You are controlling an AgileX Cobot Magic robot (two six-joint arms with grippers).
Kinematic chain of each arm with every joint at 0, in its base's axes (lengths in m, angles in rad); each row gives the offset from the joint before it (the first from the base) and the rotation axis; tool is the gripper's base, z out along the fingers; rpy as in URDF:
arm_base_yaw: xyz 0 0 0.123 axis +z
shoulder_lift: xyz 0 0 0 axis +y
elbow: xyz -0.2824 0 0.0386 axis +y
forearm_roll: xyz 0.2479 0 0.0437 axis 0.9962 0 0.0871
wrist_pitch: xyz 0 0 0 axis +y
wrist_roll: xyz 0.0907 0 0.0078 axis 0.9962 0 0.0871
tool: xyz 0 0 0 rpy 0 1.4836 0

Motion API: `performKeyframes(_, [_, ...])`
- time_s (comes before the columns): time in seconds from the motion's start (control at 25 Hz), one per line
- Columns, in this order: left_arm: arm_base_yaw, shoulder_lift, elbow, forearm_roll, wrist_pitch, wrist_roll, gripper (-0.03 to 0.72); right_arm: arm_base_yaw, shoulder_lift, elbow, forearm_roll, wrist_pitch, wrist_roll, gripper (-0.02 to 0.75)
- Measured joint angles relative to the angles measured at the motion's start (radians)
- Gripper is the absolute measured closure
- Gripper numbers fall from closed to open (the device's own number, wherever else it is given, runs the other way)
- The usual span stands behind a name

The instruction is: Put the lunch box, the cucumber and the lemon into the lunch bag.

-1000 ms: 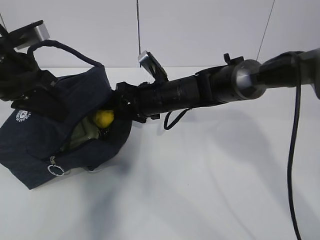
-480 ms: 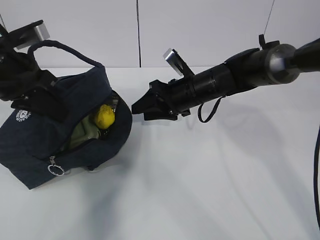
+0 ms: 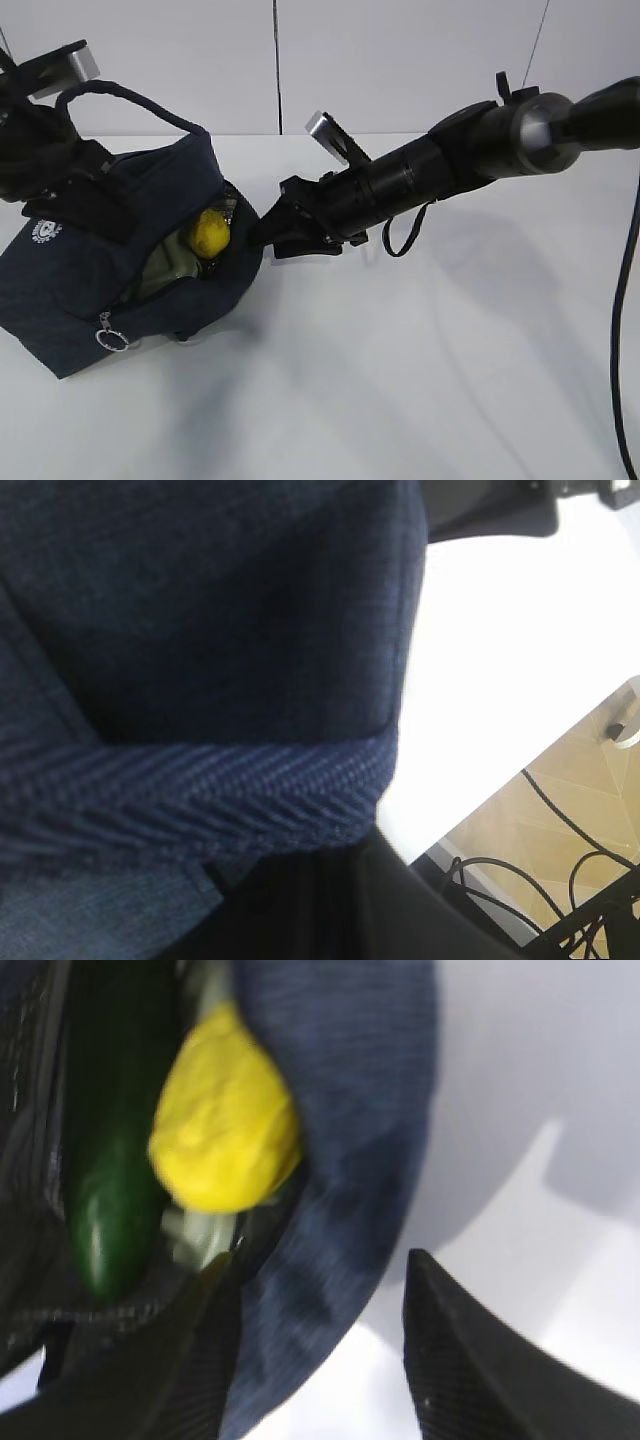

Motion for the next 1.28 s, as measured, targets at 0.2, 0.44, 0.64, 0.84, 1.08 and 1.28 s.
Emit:
performKeyframes(0.2, [0.0,0.0,0.0,0.0,0.0,0.0,0.697,0.004,0.064,0.0,0.114,-0.007,0.002,0.345])
performKeyframes(0.44, [0.0,0.0,0.0,0.0,0.0,0.0,0.697,0.015,0.119,0.0,0.21,-0.007,-0.008,0.4])
performKeyframes(0.64, [0.0,0.0,0.0,0.0,0.0,0.0,0.697,0.018,0.119,0.0,0.287,0.034,-0.111,0.647])
performKeyframes(0.84, [0.002,0.0,0.0,-0.016,0.0,0.0,0.697,0.018,0.12,0.0,0.383,0.133,-0.189,0.729])
performKeyframes(1.08, [0.002,0.0,0.0,-0.086,0.0,0.01,0.697,-0.021,0.111,0.0,0.346,0.179,-0.166,0.73])
performKeyframes(1.28, [-0.013,0.0,0.0,-0.164,-0.012,0.02,0.697,-0.068,0.032,0.0,0.238,0.186,-0.116,0.732])
